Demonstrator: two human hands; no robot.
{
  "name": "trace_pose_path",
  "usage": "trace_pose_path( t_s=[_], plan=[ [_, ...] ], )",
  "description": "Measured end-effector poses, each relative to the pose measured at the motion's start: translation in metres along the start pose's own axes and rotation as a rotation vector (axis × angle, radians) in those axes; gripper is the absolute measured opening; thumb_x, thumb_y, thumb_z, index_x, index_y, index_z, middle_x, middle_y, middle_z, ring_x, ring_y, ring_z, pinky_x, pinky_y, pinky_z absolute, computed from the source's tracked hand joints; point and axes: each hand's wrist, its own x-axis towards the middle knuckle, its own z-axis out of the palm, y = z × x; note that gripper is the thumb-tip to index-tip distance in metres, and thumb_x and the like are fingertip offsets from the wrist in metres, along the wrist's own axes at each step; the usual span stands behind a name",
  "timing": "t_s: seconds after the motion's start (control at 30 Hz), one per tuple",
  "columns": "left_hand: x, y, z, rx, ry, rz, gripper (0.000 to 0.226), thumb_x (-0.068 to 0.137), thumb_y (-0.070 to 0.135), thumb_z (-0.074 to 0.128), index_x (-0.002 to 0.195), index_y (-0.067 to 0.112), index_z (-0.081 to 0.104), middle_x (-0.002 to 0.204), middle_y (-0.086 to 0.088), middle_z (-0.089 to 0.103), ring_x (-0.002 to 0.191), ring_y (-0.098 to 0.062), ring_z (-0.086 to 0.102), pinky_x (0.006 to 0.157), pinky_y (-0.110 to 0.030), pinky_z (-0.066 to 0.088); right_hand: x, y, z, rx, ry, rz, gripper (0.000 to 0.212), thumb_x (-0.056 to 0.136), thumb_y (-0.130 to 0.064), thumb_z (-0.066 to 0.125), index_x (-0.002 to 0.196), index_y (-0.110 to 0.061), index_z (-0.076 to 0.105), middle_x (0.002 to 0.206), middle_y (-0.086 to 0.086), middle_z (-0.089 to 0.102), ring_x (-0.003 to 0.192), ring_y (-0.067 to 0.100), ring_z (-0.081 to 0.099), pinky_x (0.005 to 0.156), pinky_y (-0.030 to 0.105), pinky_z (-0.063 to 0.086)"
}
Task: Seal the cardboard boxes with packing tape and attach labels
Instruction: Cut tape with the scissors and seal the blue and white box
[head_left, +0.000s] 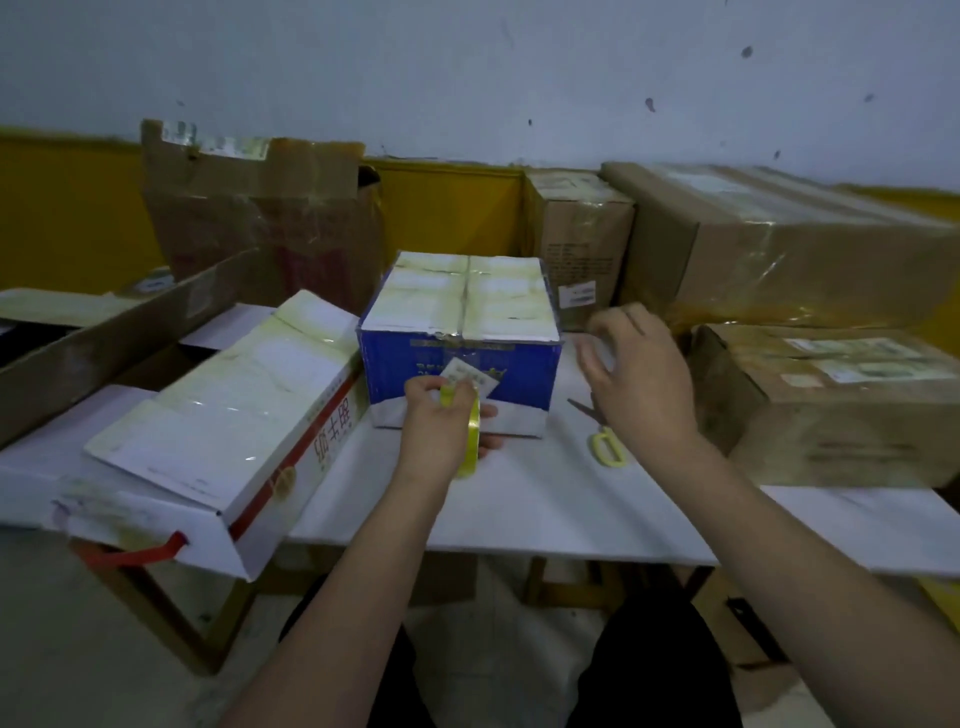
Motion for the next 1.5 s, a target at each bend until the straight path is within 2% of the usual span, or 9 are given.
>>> trace_pose_path(
  t_s=[0.07, 0.17, 0.37, 0.53, 0.7, 0.9, 1.1, 1.27, 1.5],
  plan=[
    [-0.001, 0.000, 0.004, -0.009, 0.012, 0.000, 0.023, 0.104, 0.026, 0.050, 0.122, 0.023, 0.036, 0.096, -0.011, 0.075, 0.048, -0.016, 0.066, 0.047, -0.024, 0.053, -0.033, 0.027, 0.004, -0.083, -0.220, 0.283, 0.032, 0.095, -0.041, 0.060, 0.113, -0.016, 0.060, 0.114, 0.003, 0.055, 0.090, 0.019, 0.058, 0.071, 0.032, 0.048],
    [-0.001, -0.001, 0.015, -0.014, 0.012, -0.001, 0.022, 0.105, 0.027, 0.049, 0.121, 0.023, 0.035, 0.095, -0.010, 0.074, 0.048, -0.015, 0.067, 0.045, -0.022, 0.053, -0.053, 0.054, 0.017, -0.111, -0.513, 0.383, 0.045, 0.090, -0.050, 0.064, 0.112, -0.011, 0.060, 0.114, 0.010, 0.056, 0.095, 0.024, 0.058, 0.069, 0.030, 0.039],
    [0.001, -0.005, 0.020, -0.004, 0.021, 0.006, 0.022, 0.104, 0.030, 0.050, 0.120, 0.025, 0.035, 0.095, -0.010, 0.074, 0.053, -0.017, 0.069, 0.050, -0.026, 0.055, -0.041, 0.062, 0.016, -0.203, -0.645, 0.416, 0.040, 0.091, -0.041, 0.065, 0.104, -0.004, 0.057, 0.105, 0.015, 0.059, 0.093, 0.027, 0.059, 0.067, 0.029, 0.037],
    [-0.002, -0.007, 0.020, 0.010, 0.016, 0.039, 0.019, 0.106, 0.026, 0.047, 0.121, 0.022, 0.037, 0.093, -0.010, 0.072, 0.047, -0.015, 0.066, 0.047, -0.024, 0.053, -0.039, 0.049, -0.008, -0.301, -0.651, 0.456, 0.044, 0.084, -0.046, 0.071, 0.068, -0.016, 0.043, 0.073, 0.000, 0.048, 0.074, 0.020, 0.055, 0.047, 0.028, 0.033],
    [-0.001, -0.006, 0.017, 0.064, -0.010, 0.037, 0.015, 0.107, 0.021, 0.044, 0.121, 0.019, 0.040, 0.090, -0.010, 0.073, 0.048, -0.014, 0.065, 0.048, -0.025, 0.052, -0.041, 0.034, -0.030, -0.236, -0.684, 0.469, 0.052, 0.080, -0.056, 0.071, 0.062, -0.010, 0.055, 0.063, 0.004, 0.054, 0.061, 0.018, 0.054, 0.047, 0.029, 0.033],
    [0.007, 0.000, 0.016, 0.085, -0.023, -0.036, 0.016, 0.107, 0.025, 0.044, 0.122, 0.020, 0.040, 0.084, -0.006, 0.075, 0.048, -0.013, 0.065, 0.047, -0.025, 0.052, -0.022, 0.007, -0.063, 0.450, -0.913, 0.305, 0.029, 0.079, -0.051, 0.076, 0.095, -0.027, 0.072, 0.087, -0.006, 0.072, 0.074, 0.006, 0.058, 0.070, 0.028, 0.043],
    [0.004, 0.013, 0.016, 0.034, -0.051, -0.112, 0.013, 0.106, 0.023, 0.047, 0.118, 0.019, 0.046, 0.078, -0.008, 0.074, 0.051, -0.016, 0.065, 0.047, -0.024, 0.051, 0.023, -0.013, -0.048, 0.299, -1.007, 0.077, 0.058, 0.071, -0.076, 0.055, 0.109, -0.033, 0.068, 0.104, -0.011, 0.066, 0.094, 0.011, 0.059, 0.072, 0.024, 0.046],
    [-0.003, 0.002, 0.008, 0.023, -0.073, -0.049, 0.010, 0.106, 0.029, 0.046, 0.113, 0.026, 0.051, 0.078, -0.005, 0.077, 0.052, -0.014, 0.064, 0.054, -0.026, 0.053, 0.055, 0.001, -0.051, 0.153, -1.283, 0.222, 0.062, 0.072, -0.077, 0.053, 0.114, -0.033, 0.067, 0.114, -0.001, 0.060, 0.108, 0.014, 0.054, 0.078, 0.024, 0.047],
    [0.002, 0.004, 0.007, 0.088, -0.097, -0.113, 0.022, 0.104, 0.031, 0.044, 0.124, 0.022, 0.048, 0.074, -0.007, 0.076, 0.057, -0.016, 0.068, 0.061, -0.029, 0.055, 0.064, -0.022, -0.021, 0.242, -1.313, 0.234, 0.064, 0.073, -0.079, 0.061, 0.108, -0.027, 0.072, 0.098, 0.000, 0.056, 0.089, 0.015, 0.045, 0.073, 0.022, 0.042]
  ],
)
